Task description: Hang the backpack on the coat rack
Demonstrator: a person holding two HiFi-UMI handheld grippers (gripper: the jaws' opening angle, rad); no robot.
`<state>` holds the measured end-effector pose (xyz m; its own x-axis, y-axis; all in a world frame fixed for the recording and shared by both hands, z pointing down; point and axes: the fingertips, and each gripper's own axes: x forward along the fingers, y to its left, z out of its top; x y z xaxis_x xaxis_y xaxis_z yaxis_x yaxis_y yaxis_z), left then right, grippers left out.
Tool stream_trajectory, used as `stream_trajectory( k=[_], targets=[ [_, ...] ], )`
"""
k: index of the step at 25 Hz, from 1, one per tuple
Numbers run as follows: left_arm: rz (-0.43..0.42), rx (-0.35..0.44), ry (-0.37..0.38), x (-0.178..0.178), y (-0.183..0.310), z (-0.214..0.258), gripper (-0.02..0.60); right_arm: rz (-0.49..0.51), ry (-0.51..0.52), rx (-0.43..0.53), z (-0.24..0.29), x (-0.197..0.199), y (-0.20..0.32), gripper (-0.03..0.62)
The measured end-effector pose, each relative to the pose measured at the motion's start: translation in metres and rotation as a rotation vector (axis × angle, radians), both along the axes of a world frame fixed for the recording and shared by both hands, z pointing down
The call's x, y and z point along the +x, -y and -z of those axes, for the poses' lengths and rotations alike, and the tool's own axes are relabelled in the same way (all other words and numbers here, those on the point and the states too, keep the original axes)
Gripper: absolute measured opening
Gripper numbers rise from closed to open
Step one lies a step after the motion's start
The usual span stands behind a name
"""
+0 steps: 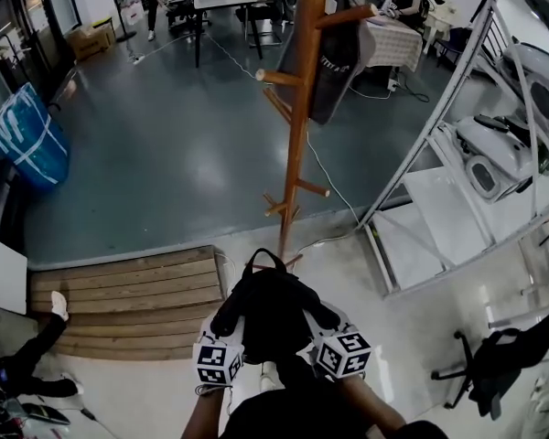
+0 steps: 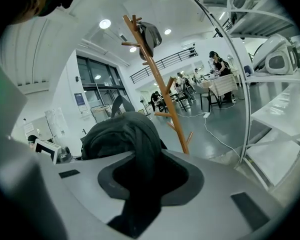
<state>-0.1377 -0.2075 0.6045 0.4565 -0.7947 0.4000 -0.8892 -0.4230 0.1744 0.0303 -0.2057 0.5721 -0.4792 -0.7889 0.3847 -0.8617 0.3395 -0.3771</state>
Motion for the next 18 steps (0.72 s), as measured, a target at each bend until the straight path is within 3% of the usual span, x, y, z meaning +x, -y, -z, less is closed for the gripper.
stream_trajectory(
  k=[18],
  targets=[
    [-0.001, -0.057, 0.037, 0.004, 0.083, -0.036, 0.107, -0.002, 0.017, -0.047, -0.034, 0.003, 0.081, 0.091]
  ],
)
